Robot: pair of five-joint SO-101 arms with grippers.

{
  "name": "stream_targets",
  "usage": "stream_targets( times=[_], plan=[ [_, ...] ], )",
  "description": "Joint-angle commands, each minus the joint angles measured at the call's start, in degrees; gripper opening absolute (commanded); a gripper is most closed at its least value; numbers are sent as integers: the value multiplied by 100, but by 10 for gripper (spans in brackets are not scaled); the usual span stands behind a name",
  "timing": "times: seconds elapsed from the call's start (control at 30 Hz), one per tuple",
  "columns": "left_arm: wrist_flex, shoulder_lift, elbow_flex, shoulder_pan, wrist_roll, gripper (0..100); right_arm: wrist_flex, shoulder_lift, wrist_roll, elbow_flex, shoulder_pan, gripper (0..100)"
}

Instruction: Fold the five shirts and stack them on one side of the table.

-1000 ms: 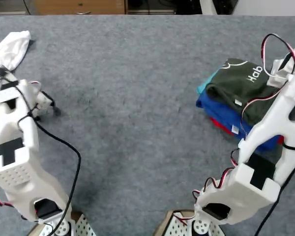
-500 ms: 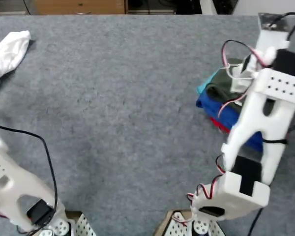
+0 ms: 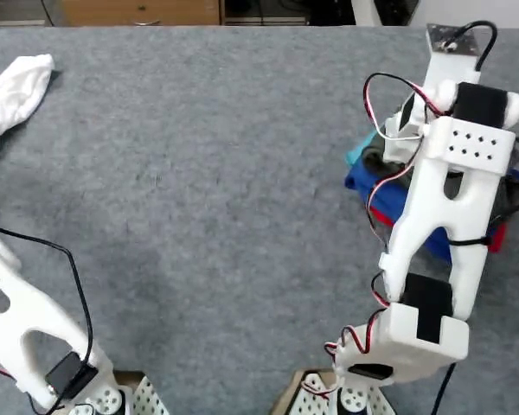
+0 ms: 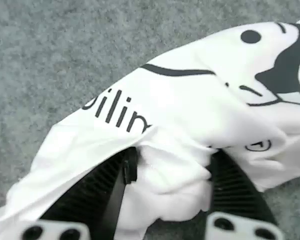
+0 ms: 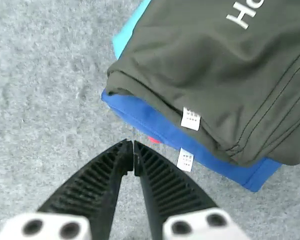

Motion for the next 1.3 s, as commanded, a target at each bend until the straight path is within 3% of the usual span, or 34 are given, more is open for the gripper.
stream_targets(
  times=[0.0,0.07,0.27,0.47,0.7,0.97,1.1,1.27],
  plan=[
    [624,101,-721,0,-44,77,105,-338,-62,154,-75,5],
    [1108,101,-1134,97,-35,10,105,-338,-62,277,-57,5],
    [3393,13,-2303,607,-79,19,114,-347,-62,576,-92,5],
    [3499,-1385,-1319,721,-18,18,123,-347,-18,646,-92,5],
    [3499,-4673,2057,1424,-44,18,123,-347,-18,655,-382,7],
    [3270,-8875,6699,3982,-79,18,123,-716,-26,646,-752,20],
    [2884,-10466,8440,5090,-123,19,123,-884,-53,664,-831,133],
    [2708,-11916,10180,5442,-993,21,132,-989,-35,963,-892,281]
  ],
)
